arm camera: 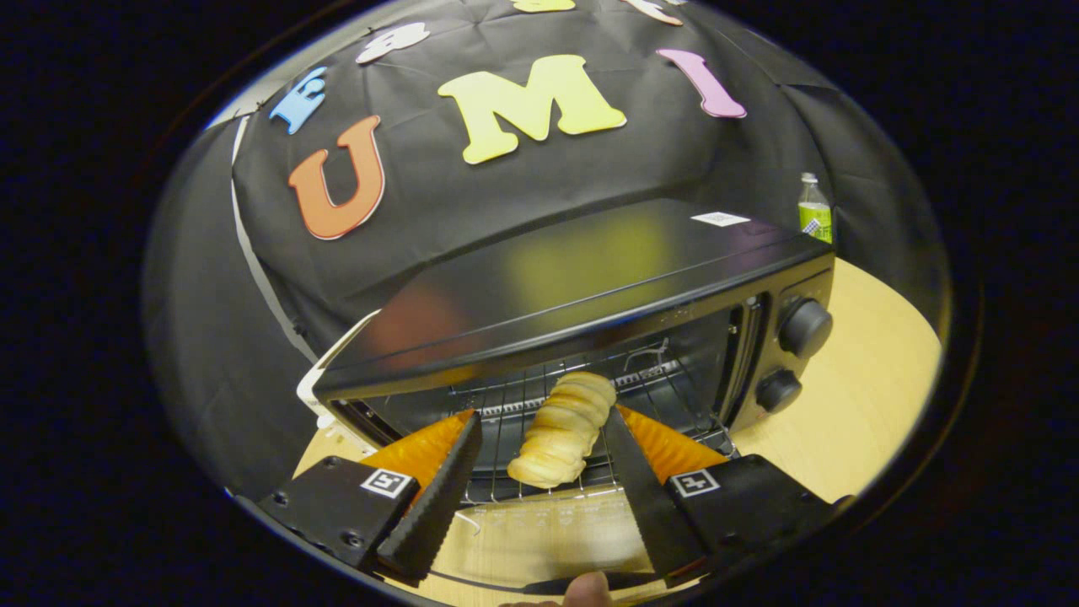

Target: Open the toaster oven, put the food inside, and close the toaster oven door.

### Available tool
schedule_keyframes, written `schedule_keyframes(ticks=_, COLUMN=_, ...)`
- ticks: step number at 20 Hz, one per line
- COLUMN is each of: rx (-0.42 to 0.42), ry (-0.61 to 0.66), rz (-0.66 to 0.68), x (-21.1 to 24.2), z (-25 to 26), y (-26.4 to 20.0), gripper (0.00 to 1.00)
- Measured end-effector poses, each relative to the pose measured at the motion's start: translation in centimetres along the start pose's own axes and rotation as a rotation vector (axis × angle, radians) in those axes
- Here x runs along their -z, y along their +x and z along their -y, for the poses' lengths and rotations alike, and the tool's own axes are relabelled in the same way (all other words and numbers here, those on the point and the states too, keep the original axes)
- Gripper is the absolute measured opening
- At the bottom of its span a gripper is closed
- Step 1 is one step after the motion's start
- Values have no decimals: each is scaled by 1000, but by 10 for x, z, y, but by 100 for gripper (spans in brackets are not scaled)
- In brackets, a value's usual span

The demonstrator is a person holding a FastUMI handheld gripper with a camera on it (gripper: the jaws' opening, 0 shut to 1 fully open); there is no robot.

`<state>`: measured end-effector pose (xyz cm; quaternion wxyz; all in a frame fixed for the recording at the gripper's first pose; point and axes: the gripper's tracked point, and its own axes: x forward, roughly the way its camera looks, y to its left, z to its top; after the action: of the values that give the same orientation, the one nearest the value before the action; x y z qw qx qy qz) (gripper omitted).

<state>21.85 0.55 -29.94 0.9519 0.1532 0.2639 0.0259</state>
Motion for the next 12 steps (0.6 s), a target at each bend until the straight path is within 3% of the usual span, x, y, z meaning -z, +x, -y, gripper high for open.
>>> schedule_keyframes(ticks=6, rx=-46, ry=22, rz=51, x=-3, z=-3, y=-42, gripper=99)
schedule_keyframes(ticks=12, rx=-43, ry=-113, rz=17, x=17, z=0, y=-74, gripper=99)
